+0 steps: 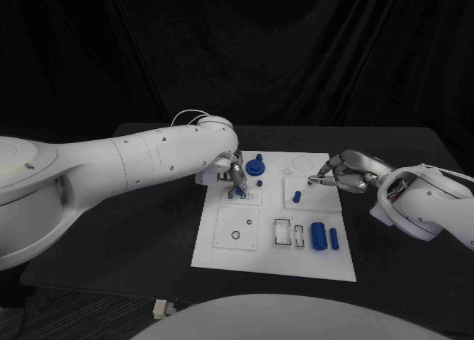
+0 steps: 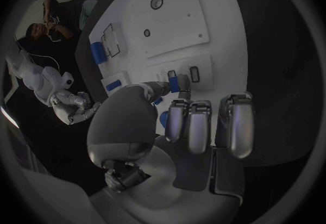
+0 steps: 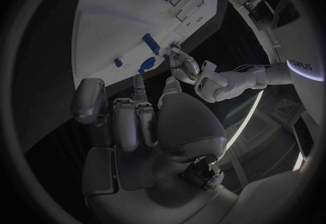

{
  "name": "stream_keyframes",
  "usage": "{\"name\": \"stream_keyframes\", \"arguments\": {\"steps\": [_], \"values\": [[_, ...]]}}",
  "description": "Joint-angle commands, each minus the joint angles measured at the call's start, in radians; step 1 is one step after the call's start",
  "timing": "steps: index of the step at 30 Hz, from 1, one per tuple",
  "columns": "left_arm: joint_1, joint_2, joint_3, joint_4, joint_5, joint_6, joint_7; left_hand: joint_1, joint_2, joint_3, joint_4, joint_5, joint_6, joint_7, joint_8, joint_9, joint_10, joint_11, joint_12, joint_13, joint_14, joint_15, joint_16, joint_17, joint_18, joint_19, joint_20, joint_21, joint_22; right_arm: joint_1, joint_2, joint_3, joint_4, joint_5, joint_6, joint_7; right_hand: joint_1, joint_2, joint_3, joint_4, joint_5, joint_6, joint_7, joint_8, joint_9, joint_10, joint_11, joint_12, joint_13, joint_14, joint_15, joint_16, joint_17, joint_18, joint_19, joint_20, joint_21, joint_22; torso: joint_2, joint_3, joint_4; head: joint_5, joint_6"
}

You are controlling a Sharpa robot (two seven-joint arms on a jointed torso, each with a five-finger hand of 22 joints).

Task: Assemble the parts on the task board

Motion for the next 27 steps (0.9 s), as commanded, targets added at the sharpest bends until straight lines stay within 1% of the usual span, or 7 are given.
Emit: {"name": "stream_keyframes", "arguments": {"steps": [1, 10, 17, 21, 27], "values": [[-0.003, 0.004, 0.001, -0.003, -0.007, -0.006, 0.018, -0.001, 0.010, 0.066, -0.074, 0.001, 0.013, -0.022, -0.006, -0.001, 0.039, -0.002, 0.002, 0.173, 0.098, -0.007, 0.000, 0.253, -0.003, 0.031, -0.007, 0.003, 0.217, -0.002, -0.001, 0.001, 0.002, -0.002, -0.005, -0.011, 0.007, 0.006, -0.005, 0.000, 0.002, -0.001, -0.005, 0.004, 0.001, 0.088, -0.006, -0.003, 0.235, 0.063, -0.007, -0.004, 0.089, 0.005, -0.004, 0.000, -0.006, 0.105, 0.000, 0.0002, 0.0005, -0.001, 0.000], [-0.008, 0.007, 0.001, -0.008, -0.007, 0.019, 0.009, -0.003, 0.010, 0.064, -0.074, 0.001, 0.013, -0.021, -0.007, -0.002, 0.038, -0.001, 0.000, 0.171, 0.098, -0.007, -0.002, 0.252, -0.002, 0.030, -0.007, 0.001, 0.217, -0.002, 0.001, 0.001, 0.000, -0.002, -0.004, -0.010, 0.009, 0.006, -0.005, 0.000, 0.002, -0.001, -0.005, 0.004, 0.001, 0.088, -0.006, -0.003, 0.236, 0.063, -0.006, -0.004, 0.089, 0.006, -0.004, 0.000, -0.008, 0.105, 0.000, 0.0000, 0.0004, -0.003, 0.000], [-0.015, 0.013, 0.001, -0.012, -0.007, 0.027, 0.009, -0.003, 0.010, 0.063, -0.075, 0.002, 0.012, -0.021, -0.008, -0.002, 0.037, -0.001, -0.002, 0.170, 0.097, -0.007, -0.002, 0.251, -0.002, 0.030, -0.007, 0.001, 0.217, -0.002, 0.004, 0.001, -0.002, -0.002, -0.002, -0.011, 0.009, 0.006, -0.005, 0.000, 0.002, -0.001, -0.005, 0.004, 0.001, 0.088, -0.006, -0.003, 0.236, 0.063, -0.006, -0.004, 0.089, 0.006, -0.004, 0.000, -0.008, 0.105, 0.001, 0.0002, 0.0001, 0.000, 0.000], [-0.017, 0.015, 0.001, -0.012, -0.007, 0.033, 0.007, -0.003, 0.010, 0.063, -0.076, 0.002, 0.012, -0.022, -0.008, -0.002, 0.037, -0.001, -0.002, 0.170, 0.097, -0.007, -0.003, 0.250, -0.002, 0.030, -0.007, 0.000, 0.216, -0.002, 0.004, 0.001, -0.003, -0.002, -0.001, -0.011, 0.009, 0.006, -0.006, 0.000, 0.002, -0.001, -0.005, 0.004, 0.001, 0.088, -0.006, -0.003, 0.235, 0.063, -0.006, -0.004, 0.088, 0.006, -0.004, 0.000, -0.009, 0.105, 0.001, 0.0005, 0.0006, -0.001, 0.000], [-0.019, 0.015, 0.001, -0.013, -0.007, 0.044, 0.005, -0.003, 0.010, 0.062, -0.077, 0.003, 0.012, -0.022, -0.009, -0.003, 0.037, -0.001, -0.002, 0.170, 0.097, -0.007, -0.003, 0.250, -0.002, 0.030, -0.007, 0.001, 0.216, -0.002, 0.005, 0.001, -0.004, -0.002, 0.000, -0.011, 0.009, 0.006, -0.006, 0.000, 0.002, -0.001, -0.005, 0.004, 0.001, 0.088, -0.006, -0.003, 0.235, 0.063, -0.006, -0.004, 0.088, 0.006, -0.004, 0.000, -0.009, 0.105, 0.000, -0.0002, 0.0004, -0.001, 0.000]]}}
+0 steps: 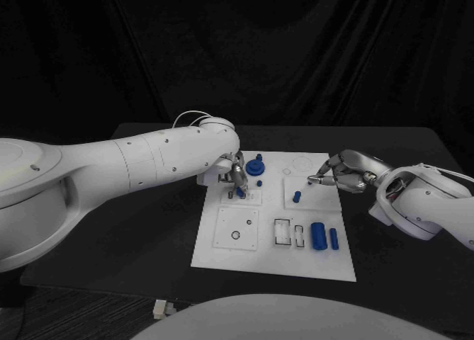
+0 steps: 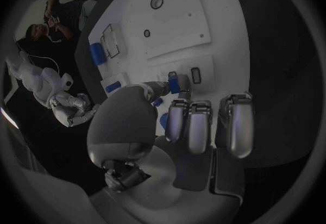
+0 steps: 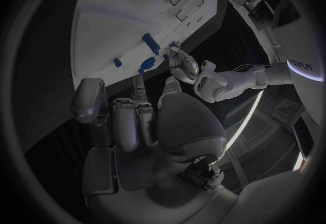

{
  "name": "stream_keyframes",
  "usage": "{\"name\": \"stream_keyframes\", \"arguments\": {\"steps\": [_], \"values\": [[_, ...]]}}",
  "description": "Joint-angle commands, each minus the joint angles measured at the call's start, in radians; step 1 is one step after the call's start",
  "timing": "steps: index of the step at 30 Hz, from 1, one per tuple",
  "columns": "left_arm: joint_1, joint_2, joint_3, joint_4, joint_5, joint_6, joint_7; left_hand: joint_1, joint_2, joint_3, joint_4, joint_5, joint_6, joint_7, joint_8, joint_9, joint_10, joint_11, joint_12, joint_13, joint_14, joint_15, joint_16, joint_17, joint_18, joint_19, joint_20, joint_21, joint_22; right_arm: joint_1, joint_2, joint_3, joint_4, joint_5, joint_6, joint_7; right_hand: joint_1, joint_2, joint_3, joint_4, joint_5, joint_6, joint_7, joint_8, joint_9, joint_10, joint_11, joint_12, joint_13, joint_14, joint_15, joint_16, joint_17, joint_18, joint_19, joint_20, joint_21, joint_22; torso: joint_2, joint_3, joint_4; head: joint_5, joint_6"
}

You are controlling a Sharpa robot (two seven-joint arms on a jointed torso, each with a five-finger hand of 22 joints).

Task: Assemble the parts on the task board

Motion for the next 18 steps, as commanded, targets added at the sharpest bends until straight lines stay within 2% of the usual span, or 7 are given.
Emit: {"name": "stream_keyframes", "arguments": {"steps": [1, 18], "values": [[-0.010, 0.003, -0.003, 0.000, 0.001, 0.033, 0.003, -0.003, 0.010, 0.065, -0.071, 0.004, 0.014, -0.020, -0.006, -0.001, 0.037, -0.002, -0.002, 0.170, 0.097, -0.007, -0.003, 0.251, -0.002, 0.030, -0.007, 0.000, 0.216, -0.002, 0.000, 0.001, 0.000, -0.002, 0.000, -0.012, 0.005, 0.002, -0.006, 0.000, 0.002, -0.001, -0.005, 0.004, 0.002, 0.088, -0.006, -0.004, 0.235, 0.063, -0.007, -0.004, 0.088, 0.006, -0.004, 0.000, -0.004, 0.105, 0.000, -0.0002, -0.0002, 0.001, 0.000], [-0.015, 0.011, -0.003, -0.008, 0.001, 0.023, 0.007, -0.008, 0.013, 0.058, -0.076, 0.006, 0.010, -0.018, -0.014, -0.004, 0.033, 0.000, -0.009, 0.165, 0.095, -0.006, -0.010, 0.246, -0.001, 0.027, -0.007, -0.006, 0.214, -0.002, -0.001, 0.001, 0.000, -0.002, 0.001, -0.013, 0.005, 0.002, -0.006, 0.000, 0.002, -0.001, -0.005, 0.004, 0.002, 0.088, -0.006, -0.004, 0.235, 0.063, -0.007, -0.004, 0.088, 0.006, -0.004, 0.000, -0.004, 0.105, 0.000, 0.0003, -0.0001, 0.000, 0.000]]}}
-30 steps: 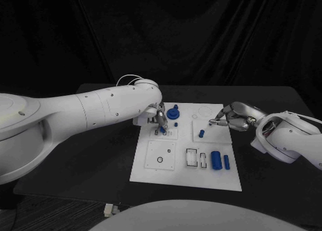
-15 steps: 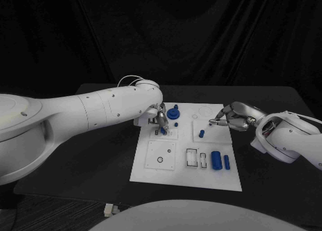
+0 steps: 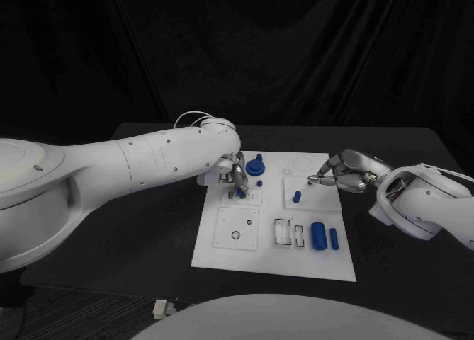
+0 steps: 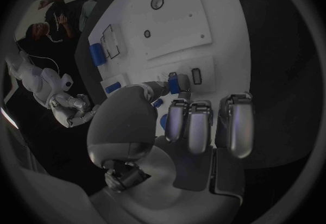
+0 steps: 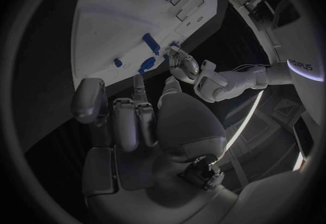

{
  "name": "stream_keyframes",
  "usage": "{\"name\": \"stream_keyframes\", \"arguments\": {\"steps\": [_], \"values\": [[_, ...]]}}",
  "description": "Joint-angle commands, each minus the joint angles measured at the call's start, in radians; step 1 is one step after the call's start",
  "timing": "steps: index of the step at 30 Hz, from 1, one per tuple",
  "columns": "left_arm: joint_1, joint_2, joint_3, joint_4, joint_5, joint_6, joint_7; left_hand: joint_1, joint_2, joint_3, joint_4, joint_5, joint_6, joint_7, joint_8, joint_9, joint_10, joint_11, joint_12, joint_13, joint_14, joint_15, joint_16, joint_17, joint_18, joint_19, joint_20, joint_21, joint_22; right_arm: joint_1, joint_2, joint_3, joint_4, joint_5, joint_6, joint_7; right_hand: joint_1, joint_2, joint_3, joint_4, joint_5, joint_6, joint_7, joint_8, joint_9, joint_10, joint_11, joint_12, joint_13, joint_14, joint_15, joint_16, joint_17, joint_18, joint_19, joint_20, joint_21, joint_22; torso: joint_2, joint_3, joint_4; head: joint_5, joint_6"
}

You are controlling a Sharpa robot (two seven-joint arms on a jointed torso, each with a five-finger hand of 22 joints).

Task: Assemble the parts on the task board

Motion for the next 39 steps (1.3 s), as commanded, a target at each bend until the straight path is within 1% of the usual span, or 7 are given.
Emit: {"name": "stream_keyframes", "arguments": {"steps": [1, 27, 32, 39], "values": [[-0.012, 0.004, -0.005, 0.000, 0.001, 0.016, 0.007, -0.004, 0.010, 0.063, -0.071, 0.006, 0.004, -0.013, -0.006, -0.002, 0.033, 0.000, -0.005, 0.165, 0.095, -0.006, -0.006, 0.245, -0.001, 0.027, -0.007, -0.006, 0.214, -0.002, -0.001, 0.001, 0.001, -0.002, 0.000, -0.013, 0.005, 0.002, -0.006, 0.000, 0.002, -0.001, -0.005, 0.004, 0.001, 0.088, -0.006, -0.006, 0.235, 0.063, -0.007, -0.004, 0.088, 0.006, -0.004, 0.000, -0.004, 0.105, 0.000, 0.0000, -0.0001, -0.001, 0.000], [-0.021, 0.016, -0.005, -0.005, 0.001, 0.023, 0.006, -0.012, 0.014, 0.050, -0.072, 0.006, 0.002, -0.011, -0.013, -0.006, 0.032, 0.001, -0.008, 0.163, 0.093, -0.005, -0.009, 0.243, -0.001, 0.027, -0.006, -0.008, 0.214, -0.002, -0.002, 0.001, 0.001, -0.002, 0.000, -0.014, 0.006, 0.003, -0.007, 0.001, 0.002, -0.002, -0.005, 0.004, 0.001, 0.087, -0.006, -0.006, 0.234, 0.063, -0.006, -0.005, 0.088, 0.006, -0.005, 0.000, -0.006, 0.104, 0.000, 0.0003, 0.0000, -0.002, 0.000], [-0.022, 0.017, -0.005, -0.006, 0.001, 0.025, 0.004, -0.012, 0.014, 0.050, -0.072, 0.006, 0.002, -0.011, -0.014, -0.006, 0.031, 0.001, -0.009, 0.162, 0.093, -0.005, -0.010, 0.243, -0.001, 0.027, -0.006, -0.008, 0.214, -0.002, -0.001, 0.001, 0.001, -0.002, 0.000, -0.014, 0.006, 0.003, -0.007, 0.001, 0.002, -0.002, -0.005, 0.004, 0.001, 0.087, -0.006, -0.006, 0.234, 0.063, -0.006, -0.005, 0.088, 0.006, -0.005, 0.000, -0.006, 0.104, 0.000, -0.0002, -0.0002, -0.001, 0.000], [-0.025, 0.018, -0.005, -0.008, 0.001, 0.025, 0.002, -0.013, 0.016, 0.044, -0.075, 0.006, 0.000, -0.011, -0.017, -0.008, 0.030, 0.002, -0.012, 0.160, 0.092, -0.004, -0.013, 0.241, 0.000, 0.025, -0.006, -0.012, 0.213, -0.002, 0.000, 0.001, 0.000, -0.002, 0.000, -0.013, 0.006, 0.003, -0.007, 0.001, 0.002, -0.002, -0.005, 0.004, 0.001, 0.087, -0.006, -0.006, 0.234, 0.063, -0.006, -0.005, 0.088, 0.006, -0.005, 0.000, -0.006, 0.104, 0.000, 0.0001, -0.0002, 0.000, 0.000]]}}
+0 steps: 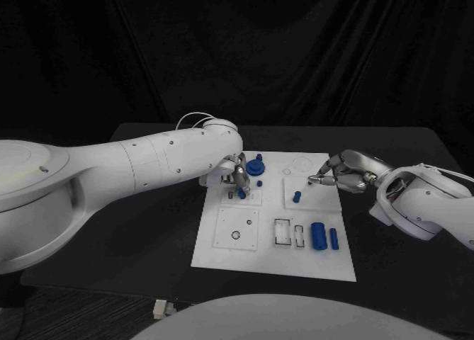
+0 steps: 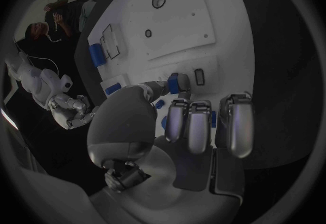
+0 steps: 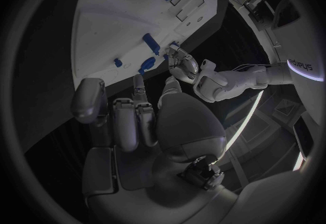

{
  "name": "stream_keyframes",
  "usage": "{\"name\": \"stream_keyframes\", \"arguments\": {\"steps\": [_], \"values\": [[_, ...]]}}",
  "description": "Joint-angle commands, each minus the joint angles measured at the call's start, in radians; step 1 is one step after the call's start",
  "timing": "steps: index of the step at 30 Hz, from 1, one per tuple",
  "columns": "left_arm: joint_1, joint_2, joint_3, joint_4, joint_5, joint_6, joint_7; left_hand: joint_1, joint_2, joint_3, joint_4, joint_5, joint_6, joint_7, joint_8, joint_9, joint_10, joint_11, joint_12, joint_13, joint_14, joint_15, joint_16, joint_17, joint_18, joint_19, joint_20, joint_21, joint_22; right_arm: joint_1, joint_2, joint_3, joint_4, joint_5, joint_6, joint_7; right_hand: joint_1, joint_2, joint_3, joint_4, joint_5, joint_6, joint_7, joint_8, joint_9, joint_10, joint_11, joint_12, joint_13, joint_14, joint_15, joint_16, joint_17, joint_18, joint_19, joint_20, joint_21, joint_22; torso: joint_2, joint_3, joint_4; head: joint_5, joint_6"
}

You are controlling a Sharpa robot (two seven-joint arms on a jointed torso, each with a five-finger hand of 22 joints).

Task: Assemble the parts on the task board

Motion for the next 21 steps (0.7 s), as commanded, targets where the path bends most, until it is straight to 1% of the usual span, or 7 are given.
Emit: {"name": "stream_keyframes", "arguments": {"steps": [1, 2, 4, 6, 10, 17, 21], "values": [[-0.018, 0.005, -0.007, 0.001, 0.008, 0.026, 0.003, -0.003, 0.010, 0.043, -0.051, 0.003, -0.003, -0.006, -0.009, -0.002, 0.030, 0.002, -0.008, 0.160, 0.092, -0.004, -0.008, 0.241, 0.000, 0.025, -0.006, -0.008, 0.213, -0.002, 0.000, 0.001, 0.000, -0.002, -0.001, -0.013, 0.006, 0.003, -0.007, 0.001, 0.002, -0.002, -0.005, 0.004, 0.002, 0.087, -0.006, -0.004, 0.234, 0.063, -0.006, -0.005, 0.088, 0.006, -0.005, 0.000, -0.006, 0.105, 0.000, 0.0003, 0.0001, 0.000, 0.000], [-0.018, 0.005, -0.007, 0.001, 0.008, 0.027, 0.002, -0.005, 0.010, 0.039, -0.052, 0.002, -0.004, -0.005, -0.012, -0.003, 0.030, 0.002, -0.008, 0.160, 0.092, -0.004, -0.009, 0.240, 0.000, 0.025, -0.005, -0.008, 0.212, -0.002, 0.000, 0.001, 0.000, -0.002, -0.001, -0.013, 0.006, 0.003, -0.007, 0.001, 0.002, -0.002, -0.005, 0.004, 0.002, 0.087, -0.006, -0.004, 0.234, 0.063, -0.006, -0.005, 0.088, 0.006, -0.005, 0.000, -0.006, 0.105, 0.000, 0.0003, 0.0002, 0.000, 0.000], [-0.019, 0.005, -0.007, 0.000, 0.008, 0.028, 0.000, -0.026, 0.017, -0.008, -0.044, -0.008, 0.000, -0.005, -0.027, -0.015, 0.030, 0.003, -0.009, 0.159, 0.092, -0.002, -0.010, 0.239, 0.000, 0.025, -0.003, -0.010, 0.212, -0.002, 0.000, 0.001, 0.000, -0.002, 0.000, -0.013, 0.006, 0.004, -0.008, 0.001, 0.002, -0.002, -0.005, 0.004, 0.002, 0.087, -0.006, -0.004, 0.234, 0.063, -0.006, -0.005, 0.088, 0.006, -0.005, 0.000, -0.007, 0.104, 0.000, 0.0000, 0.0002, 0.000, 0.000], [-0.020, 0.006, -0.007, -0.001, 0.008, 0.029, -0.003, -0.036, 0.027, -0.059, -0.040, -0.029, 0.005, -0.005, -0.040, -0.026, 0.030, 0.003, -0.008, 0.160, 0.092, -0.003, -0.011, 0.239, 0.000, 0.024, -0.002, -0.012, 0.212, -0.002, 0.000, 0.001, 0.001, -0.002, 0.000, -0.012, 0.006, 0.004, -0.008, 0.001, 0.002, -0.002, -0.005, 0.004, 0.002, 0.087, -0.006, -0.004, 0.234, 0.063, -0.006, -0.005, 0.088, 0.006, -0.005, 0.000, -0.007, 0.104, 0.000, -0.0001, 0.0001, -0.001, 0.000], [-0.022, 0.006, -0.007, -0.002, 0.008, 0.034, -0.011, -0.058, 0.038, -0.148, -0.014, -0.088, 0.016, -0.003, -0.066, -0.046, 0.029, 0.005, -0.010, 0.159, 0.091, -0.001, -0.014, 0.237, 0.002, 0.023, -0.002, -0.018, 0.211, -0.002, 0.000, 0.001, 0.000, -0.002, 0.000, -0.012, 0.006, 0.004, -0.008, 0.001, 0.002, -0.002, -0.005, 0.004, 0.002, 0.087, -0.006, -0.004, 0.234, 0.063, -0.006, -0.005, 0.088, 0.006, -0.005, 0.000, -0.007, 0.104, 0.000, 0.0000, 0.0001, 0.000, 0.000], [-0.024, 0.006, -0.007, -0.005, 0.008, 0.043, -0.022, -0.070, 0.048, -0.236, 0.021, -0.161, 0.019, 0.003, -0.096, -0.065, 0.026, 0.010, -0.014, 0.156, 0.088, 0.002, -0.021, 0.232, 0.003, 0.021, 0.001, -0.028, 0.208, -0.002, -0.001, 0.001, 0.000, -0.002, 0.000, -0.011, 0.006, 0.004, -0.008, 0.001, 0.002, -0.002, -0.005, 0.004, 0.002, 0.087, -0.006, -0.004, 0.234, 0.063, -0.006, -0.005, 0.088, 0.006, -0.005, 0.000, -0.007, 0.104, 0.000, -0.0001, 0.0002, -0.001, 0.000], [-0.025, 0.006, -0.007, -0.006, 0.007, 0.044, -0.026, -0.074, 0.051, -0.267, 0.037, -0.180, 0.021, 0.005, -0.105, -0.070, 0.026, 0.012, -0.014, 0.156, 0.088, 0.003, -0.023, 0.230, 0.004, 0.021, 0.002, -0.031, 0.208, -0.002, -0.001, 0.001, 0.000, -0.002, 0.000, -0.011, 0.007, 0.003, -0.009, 0.001, 0.002, -0.002, -0.005, 0.004, 0.002, 0.087, -0.006, -0.004, 0.234, 0.063, -0.006, -0.005, 0.088, 0.006, -0.005, 0.000, -0.007, 0.105, 0.000, 0.0000, 0.0001, 0.000, 0.000]]}}
